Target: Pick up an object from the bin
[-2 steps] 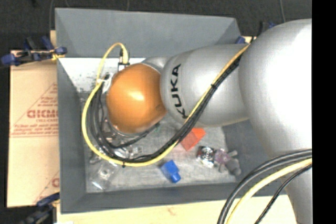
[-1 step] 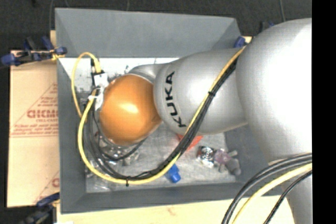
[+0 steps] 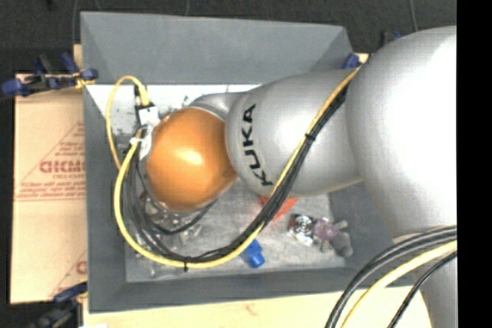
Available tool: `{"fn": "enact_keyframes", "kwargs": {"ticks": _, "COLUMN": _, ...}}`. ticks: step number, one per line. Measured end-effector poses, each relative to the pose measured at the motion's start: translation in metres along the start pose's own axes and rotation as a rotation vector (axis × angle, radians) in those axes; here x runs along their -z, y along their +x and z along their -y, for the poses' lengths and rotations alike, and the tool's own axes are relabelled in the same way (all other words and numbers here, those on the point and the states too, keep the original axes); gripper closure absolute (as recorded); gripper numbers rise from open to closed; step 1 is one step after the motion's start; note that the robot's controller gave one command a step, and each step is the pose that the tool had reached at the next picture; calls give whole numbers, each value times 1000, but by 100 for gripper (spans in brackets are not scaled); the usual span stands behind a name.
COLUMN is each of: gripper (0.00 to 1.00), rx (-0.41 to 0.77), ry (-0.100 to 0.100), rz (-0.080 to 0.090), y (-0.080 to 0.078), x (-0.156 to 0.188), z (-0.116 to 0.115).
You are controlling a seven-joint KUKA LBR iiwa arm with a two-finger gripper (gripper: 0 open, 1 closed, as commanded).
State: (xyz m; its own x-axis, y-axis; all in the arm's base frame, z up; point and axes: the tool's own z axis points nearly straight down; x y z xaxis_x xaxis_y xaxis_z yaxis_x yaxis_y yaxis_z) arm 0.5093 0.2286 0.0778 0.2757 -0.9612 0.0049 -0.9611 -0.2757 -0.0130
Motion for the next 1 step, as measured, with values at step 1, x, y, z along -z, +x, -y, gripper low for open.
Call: {"fn": "enact_keyframes", "kwargs": {"ticks": 1, "gripper": 100, "rx": -5, "ry": -6, "rz": 6, "y": 1, "x": 87, "z": 3}}
